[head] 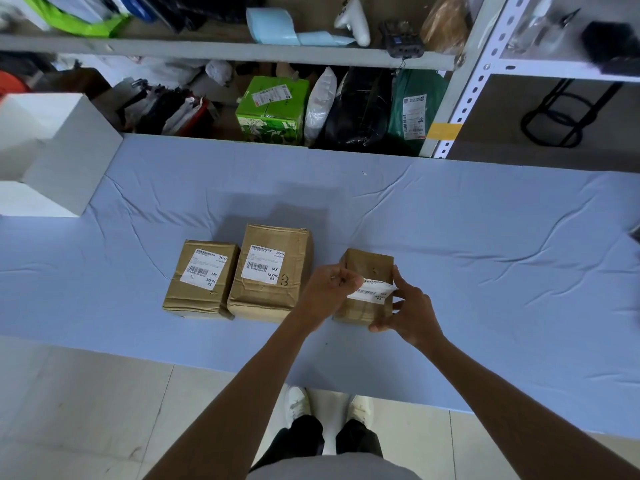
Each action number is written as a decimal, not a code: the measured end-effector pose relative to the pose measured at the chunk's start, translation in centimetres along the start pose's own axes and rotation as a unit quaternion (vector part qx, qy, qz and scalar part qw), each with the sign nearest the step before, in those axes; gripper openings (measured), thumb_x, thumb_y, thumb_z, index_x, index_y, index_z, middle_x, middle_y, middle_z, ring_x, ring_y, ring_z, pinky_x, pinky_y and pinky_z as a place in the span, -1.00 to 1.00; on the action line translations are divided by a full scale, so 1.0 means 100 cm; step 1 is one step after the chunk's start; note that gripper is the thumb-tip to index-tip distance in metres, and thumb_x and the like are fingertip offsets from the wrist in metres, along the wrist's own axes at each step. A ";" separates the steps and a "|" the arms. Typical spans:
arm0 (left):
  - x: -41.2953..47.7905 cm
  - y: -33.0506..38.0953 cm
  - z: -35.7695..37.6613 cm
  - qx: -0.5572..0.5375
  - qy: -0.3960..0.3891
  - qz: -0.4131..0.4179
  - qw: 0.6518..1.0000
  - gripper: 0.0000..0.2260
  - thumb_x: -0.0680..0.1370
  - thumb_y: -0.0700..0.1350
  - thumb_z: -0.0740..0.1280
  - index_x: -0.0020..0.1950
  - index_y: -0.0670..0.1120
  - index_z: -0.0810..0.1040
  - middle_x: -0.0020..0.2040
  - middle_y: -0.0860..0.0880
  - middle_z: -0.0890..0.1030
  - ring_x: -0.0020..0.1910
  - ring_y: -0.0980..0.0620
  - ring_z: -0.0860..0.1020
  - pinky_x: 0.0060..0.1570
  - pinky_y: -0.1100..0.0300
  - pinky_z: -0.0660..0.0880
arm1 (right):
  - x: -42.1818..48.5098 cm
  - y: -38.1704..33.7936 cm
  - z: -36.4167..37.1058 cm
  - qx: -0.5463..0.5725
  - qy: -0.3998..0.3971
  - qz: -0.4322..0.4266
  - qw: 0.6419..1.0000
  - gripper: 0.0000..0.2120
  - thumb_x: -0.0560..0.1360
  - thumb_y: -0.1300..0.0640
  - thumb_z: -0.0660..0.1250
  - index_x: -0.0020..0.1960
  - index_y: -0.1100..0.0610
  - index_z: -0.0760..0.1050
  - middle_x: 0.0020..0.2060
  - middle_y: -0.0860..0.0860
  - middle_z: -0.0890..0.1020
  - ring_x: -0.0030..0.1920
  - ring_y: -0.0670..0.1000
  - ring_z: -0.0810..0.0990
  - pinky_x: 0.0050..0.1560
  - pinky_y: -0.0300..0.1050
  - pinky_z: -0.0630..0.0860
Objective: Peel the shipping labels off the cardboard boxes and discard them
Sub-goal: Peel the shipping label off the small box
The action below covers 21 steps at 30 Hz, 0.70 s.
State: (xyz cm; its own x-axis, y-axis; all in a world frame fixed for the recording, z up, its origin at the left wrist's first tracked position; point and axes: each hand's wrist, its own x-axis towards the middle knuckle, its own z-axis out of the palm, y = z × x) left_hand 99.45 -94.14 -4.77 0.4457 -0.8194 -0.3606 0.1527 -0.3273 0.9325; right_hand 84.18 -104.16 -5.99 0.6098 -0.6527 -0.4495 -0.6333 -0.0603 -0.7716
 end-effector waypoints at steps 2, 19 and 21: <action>0.001 -0.001 0.000 0.000 0.000 -0.001 1.000 -0.86 0.50 -0.16 0.39 -0.27 0.00 0.58 -0.09 -0.09 0.65 -0.07 -0.03 0.61 -0.01 0.11 0.51 | 0.000 0.001 0.000 -0.001 -0.002 0.000 1.000 0.20 0.06 0.35 0.63 0.54 0.04 0.06 0.00 0.00 0.62 -0.17 0.00 0.64 -0.28 -0.40 0.51; 0.000 -0.001 0.001 0.024 0.008 -0.003 1.000 -0.91 0.48 -0.05 0.38 -0.22 -0.01 0.60 0.00 -0.14 0.67 -0.01 -0.12 0.63 0.10 -0.08 0.54 | 0.002 0.005 0.003 0.004 -0.003 0.001 1.000 0.21 0.06 0.35 0.63 0.55 0.05 0.06 0.05 0.05 0.62 -0.18 -0.06 0.63 -0.34 -0.42 0.52; 0.000 -0.001 0.001 0.022 0.007 -0.001 1.000 -0.88 0.45 -0.01 0.38 -0.18 -0.03 0.62 -0.01 -0.15 0.67 0.00 -0.15 0.63 0.11 -0.09 0.54 | 0.003 0.005 0.003 0.002 -0.004 0.000 1.000 0.21 0.05 0.34 0.63 0.55 0.04 0.07 0.04 0.04 0.62 -0.18 -0.06 0.64 -0.32 -0.39 0.53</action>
State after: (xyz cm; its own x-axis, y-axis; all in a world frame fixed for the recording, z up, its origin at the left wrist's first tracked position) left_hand 99.35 -94.12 -4.83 0.4583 -0.8116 -0.3622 0.1145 -0.3502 0.9296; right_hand 84.18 -104.14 -6.62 0.6139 -0.6465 -0.4530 -0.6310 -0.0570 -0.7737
